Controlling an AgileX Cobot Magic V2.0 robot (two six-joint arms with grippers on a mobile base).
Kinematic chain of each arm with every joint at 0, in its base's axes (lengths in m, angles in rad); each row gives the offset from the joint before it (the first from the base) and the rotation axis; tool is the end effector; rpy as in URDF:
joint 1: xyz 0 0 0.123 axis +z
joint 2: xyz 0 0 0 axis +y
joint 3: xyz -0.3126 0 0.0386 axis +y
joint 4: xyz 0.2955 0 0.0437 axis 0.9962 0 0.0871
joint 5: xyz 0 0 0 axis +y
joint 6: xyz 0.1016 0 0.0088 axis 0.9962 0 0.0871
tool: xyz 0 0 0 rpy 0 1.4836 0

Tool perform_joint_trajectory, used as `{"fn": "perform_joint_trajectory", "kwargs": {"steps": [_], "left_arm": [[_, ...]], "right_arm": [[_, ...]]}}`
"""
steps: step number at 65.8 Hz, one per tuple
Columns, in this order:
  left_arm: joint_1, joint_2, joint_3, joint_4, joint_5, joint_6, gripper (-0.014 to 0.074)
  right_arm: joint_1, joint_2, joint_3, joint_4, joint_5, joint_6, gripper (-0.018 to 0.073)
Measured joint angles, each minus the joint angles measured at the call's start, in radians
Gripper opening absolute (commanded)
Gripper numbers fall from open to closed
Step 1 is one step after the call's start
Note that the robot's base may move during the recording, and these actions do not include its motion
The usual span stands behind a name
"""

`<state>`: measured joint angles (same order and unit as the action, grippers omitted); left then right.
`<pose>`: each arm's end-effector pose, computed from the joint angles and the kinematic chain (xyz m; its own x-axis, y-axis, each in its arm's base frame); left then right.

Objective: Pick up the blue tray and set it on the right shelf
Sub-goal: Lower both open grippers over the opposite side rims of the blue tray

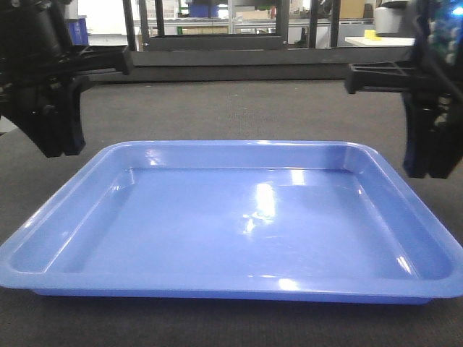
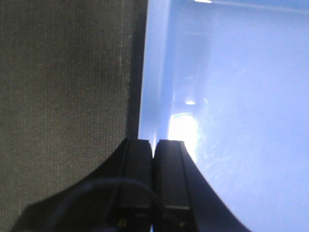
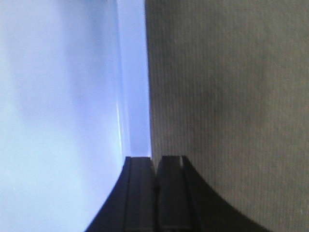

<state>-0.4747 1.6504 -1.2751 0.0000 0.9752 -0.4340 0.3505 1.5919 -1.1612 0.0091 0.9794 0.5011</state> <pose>0.3425 -0.1760 0.2667 -0.9613 0.0212 -0.2746 0.0582 0.9902 -0.1273 0.3349 0.1233 0.2522 -0.9636 0.1639 -0.2111 0.1396 0.9822 0.1254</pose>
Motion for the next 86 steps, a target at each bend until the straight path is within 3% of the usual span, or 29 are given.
{"fn": "perform_joint_trajectory", "kwargs": {"steps": [17, 22, 28, 34, 53, 69, 79, 86], "left_arm": [[0.000, 0.006, -0.002, -0.005, 0.000, 0.002, -0.0048], [0.000, 0.006, -0.002, -0.005, 0.000, 0.002, -0.0048], [0.000, 0.006, -0.002, -0.005, 0.000, 0.002, -0.0048], [0.000, 0.006, -0.002, -0.005, 0.000, 0.002, -0.0048], [0.000, 0.008, -0.002, -0.007, 0.038, 0.002, -0.0019], [0.000, 0.022, -0.002, 0.014, 0.027, 0.002, 0.0292], [0.000, 0.031, -0.002, 0.012, 0.030, 0.004, 0.0286], [0.000, 0.062, -0.003, -0.041, 0.044, 0.038, 0.0286]], "right_arm": [[0.000, 0.063, -0.031, 0.000, 0.010, 0.002, 0.0094], [0.000, 0.071, -0.031, 0.000, 0.012, 0.002, 0.0214], [0.000, 0.077, -0.031, 0.000, 0.020, 0.002, 0.0424], [0.000, 0.078, -0.031, 0.000, 0.035, 0.002, 0.0531], [0.000, 0.078, -0.031, 0.027, 0.048, 0.002, 0.0520], [0.000, 0.078, -0.031, 0.063, 0.030, 0.002, 0.0520], [0.000, 0.080, -0.031, 0.063, 0.030, 0.002, 0.0520], [0.000, 0.080, -0.031, 0.063, 0.030, 0.002, 0.0520]]}}
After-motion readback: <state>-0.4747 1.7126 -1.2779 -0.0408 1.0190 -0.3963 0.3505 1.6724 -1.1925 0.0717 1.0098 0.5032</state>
